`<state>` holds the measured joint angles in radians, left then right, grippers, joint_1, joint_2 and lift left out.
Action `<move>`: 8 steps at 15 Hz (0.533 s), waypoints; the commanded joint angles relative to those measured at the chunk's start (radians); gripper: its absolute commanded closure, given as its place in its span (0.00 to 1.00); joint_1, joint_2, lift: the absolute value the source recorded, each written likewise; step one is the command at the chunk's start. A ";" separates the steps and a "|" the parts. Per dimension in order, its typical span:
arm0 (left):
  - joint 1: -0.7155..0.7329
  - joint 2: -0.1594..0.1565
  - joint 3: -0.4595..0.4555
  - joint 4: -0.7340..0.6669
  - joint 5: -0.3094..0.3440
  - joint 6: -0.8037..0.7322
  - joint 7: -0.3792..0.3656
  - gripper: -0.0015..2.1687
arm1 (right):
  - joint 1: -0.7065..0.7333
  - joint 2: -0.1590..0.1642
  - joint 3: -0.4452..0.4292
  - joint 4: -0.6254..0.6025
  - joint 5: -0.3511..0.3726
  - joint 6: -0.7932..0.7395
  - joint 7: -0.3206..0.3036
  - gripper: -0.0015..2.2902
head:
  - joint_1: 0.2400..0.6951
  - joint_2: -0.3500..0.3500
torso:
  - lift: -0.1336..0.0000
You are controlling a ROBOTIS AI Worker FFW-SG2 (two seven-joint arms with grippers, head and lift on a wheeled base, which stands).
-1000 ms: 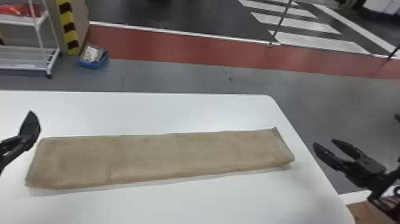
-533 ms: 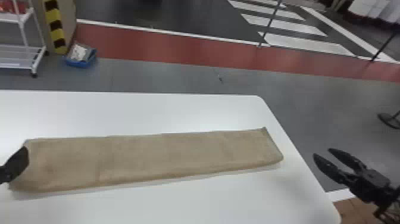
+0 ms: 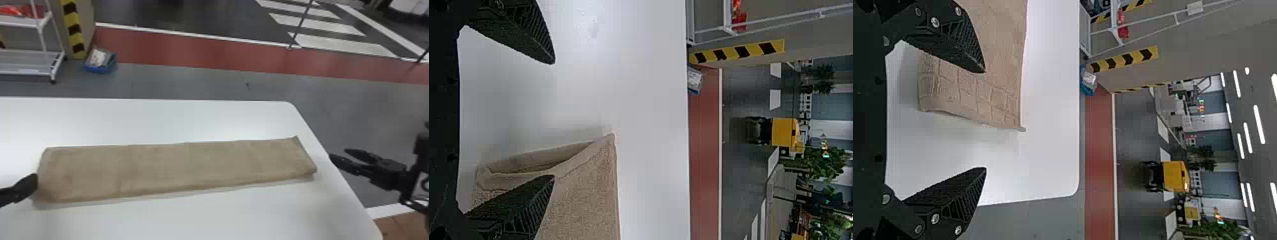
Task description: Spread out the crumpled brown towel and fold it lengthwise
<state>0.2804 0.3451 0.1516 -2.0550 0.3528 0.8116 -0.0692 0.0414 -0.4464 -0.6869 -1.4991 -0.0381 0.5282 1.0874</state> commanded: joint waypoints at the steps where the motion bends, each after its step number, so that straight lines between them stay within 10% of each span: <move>1: -0.009 -0.001 -0.001 0.001 0.000 0.013 0.005 0.03 | -0.086 -0.018 0.070 0.105 0.089 -0.017 0.028 0.09 | 1.00 0.12 | 0.07; 8: -0.053 -0.008 -0.015 0.010 0.000 0.019 0.037 0.03 | -0.149 -0.043 0.147 0.238 0.096 -0.121 0.043 0.09 | 1.00 0.17 | 0.07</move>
<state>0.2415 0.3383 0.1385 -2.0455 0.3523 0.8251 -0.0337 -0.1036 -0.4895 -0.5455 -1.2634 0.0611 0.4095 1.1264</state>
